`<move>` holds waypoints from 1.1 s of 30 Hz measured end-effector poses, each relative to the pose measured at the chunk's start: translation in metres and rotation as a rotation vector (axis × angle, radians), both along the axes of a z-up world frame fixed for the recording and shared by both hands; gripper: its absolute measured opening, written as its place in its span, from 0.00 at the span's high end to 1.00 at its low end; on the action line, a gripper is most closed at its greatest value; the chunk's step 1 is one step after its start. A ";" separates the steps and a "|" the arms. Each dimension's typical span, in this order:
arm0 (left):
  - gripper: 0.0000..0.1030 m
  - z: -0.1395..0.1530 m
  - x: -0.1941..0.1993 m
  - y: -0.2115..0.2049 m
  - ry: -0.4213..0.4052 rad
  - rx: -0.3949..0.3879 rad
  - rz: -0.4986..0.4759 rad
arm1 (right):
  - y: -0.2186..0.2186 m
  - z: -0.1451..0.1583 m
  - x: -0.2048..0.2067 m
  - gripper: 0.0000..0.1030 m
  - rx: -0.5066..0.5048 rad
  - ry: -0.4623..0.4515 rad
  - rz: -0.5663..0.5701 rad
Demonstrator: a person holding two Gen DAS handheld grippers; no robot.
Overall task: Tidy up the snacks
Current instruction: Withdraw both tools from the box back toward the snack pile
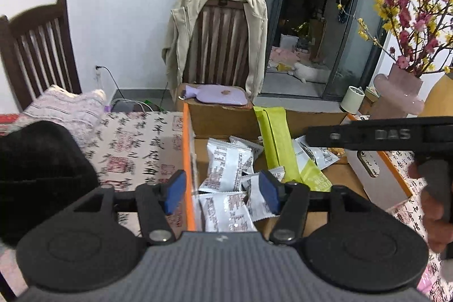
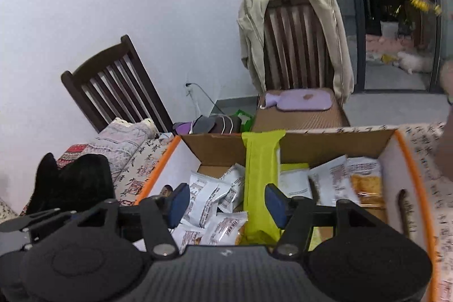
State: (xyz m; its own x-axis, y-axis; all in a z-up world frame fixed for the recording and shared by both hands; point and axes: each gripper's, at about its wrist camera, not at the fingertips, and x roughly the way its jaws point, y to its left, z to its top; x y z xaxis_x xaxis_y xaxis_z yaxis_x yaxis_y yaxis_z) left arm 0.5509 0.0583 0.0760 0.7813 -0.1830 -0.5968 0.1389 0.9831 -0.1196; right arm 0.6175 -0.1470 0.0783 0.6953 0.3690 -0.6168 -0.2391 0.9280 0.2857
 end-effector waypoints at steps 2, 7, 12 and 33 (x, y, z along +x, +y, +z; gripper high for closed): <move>0.41 0.011 -0.015 0.003 -0.011 0.010 0.013 | -0.008 0.013 -0.016 0.43 -0.011 -0.004 0.005; 0.22 0.041 -0.065 0.005 -0.063 0.038 0.021 | -0.028 0.046 -0.068 0.41 -0.057 -0.057 0.001; 0.17 0.074 -0.120 0.002 -0.130 0.078 0.003 | -0.057 0.077 -0.124 0.34 -0.083 -0.114 -0.007; 0.00 0.080 -0.343 -0.029 -0.309 0.052 -0.005 | -0.101 0.078 -0.381 0.12 -0.182 -0.388 0.021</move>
